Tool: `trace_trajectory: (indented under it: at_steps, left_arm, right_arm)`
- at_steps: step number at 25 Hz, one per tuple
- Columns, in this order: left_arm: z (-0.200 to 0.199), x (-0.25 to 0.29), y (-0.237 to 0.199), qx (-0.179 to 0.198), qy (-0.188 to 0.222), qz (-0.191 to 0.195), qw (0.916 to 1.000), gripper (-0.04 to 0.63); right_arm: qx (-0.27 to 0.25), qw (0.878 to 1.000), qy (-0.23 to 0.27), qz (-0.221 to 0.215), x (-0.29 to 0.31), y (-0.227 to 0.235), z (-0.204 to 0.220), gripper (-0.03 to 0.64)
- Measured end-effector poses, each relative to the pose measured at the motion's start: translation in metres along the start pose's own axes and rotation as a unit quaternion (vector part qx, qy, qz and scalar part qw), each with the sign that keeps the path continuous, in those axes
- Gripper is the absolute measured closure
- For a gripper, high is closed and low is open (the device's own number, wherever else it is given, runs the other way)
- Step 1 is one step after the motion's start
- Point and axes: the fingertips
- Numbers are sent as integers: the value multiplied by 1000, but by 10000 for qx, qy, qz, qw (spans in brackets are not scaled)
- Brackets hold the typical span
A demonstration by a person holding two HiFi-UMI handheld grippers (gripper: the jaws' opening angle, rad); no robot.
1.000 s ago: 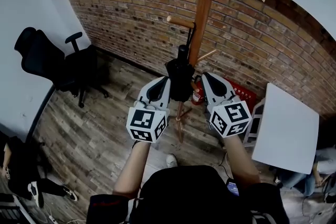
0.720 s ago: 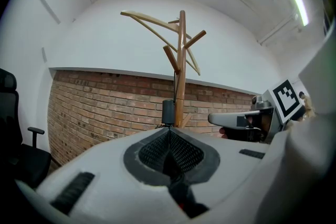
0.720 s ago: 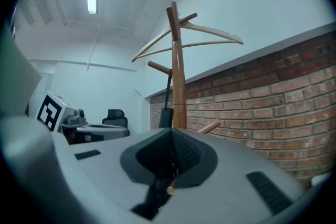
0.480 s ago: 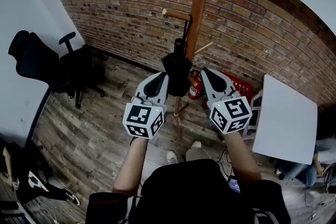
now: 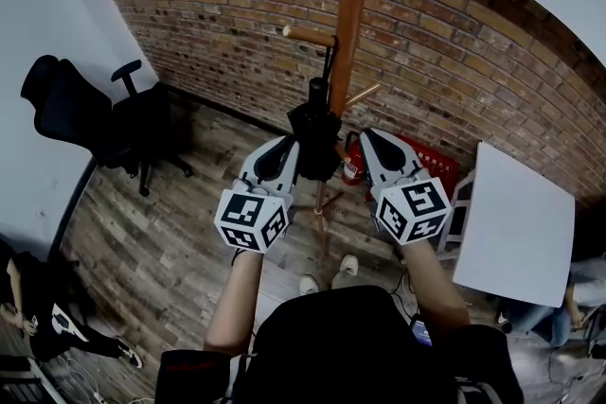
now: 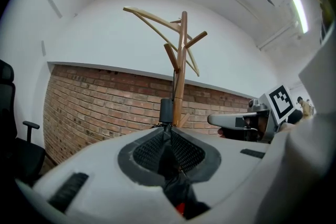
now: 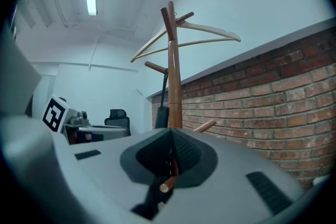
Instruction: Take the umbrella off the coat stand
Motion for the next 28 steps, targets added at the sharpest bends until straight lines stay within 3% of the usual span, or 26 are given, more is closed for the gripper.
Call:
trace_trajectory:
  at_steps: [2, 6, 11, 28]
  left_arm:
    - [2, 2, 0, -14, -42, 2, 10000, 560]
    - [4, 7, 0, -170, -47, 83, 9998, 466]
    - [9, 16, 1, -74, -162, 144, 9997, 389]
    - [30, 59, -8, -219, -362, 87, 9991, 188]
  right_arm:
    - [20, 10000, 3, -57, 2, 2, -2, 589]
    - [39, 9998, 65, -184, 10, 6, -8, 589]
    - [61, 9995, 64, -294, 17, 13, -10, 589]
    - [100, 9984, -28, -562, 39, 44, -7, 589]
Point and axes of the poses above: the fingertips, and each gripper's own axes: x forward along the fingers, y to its right, z out of its underside, and after that the axes turned 3 degrees about x, right-handed
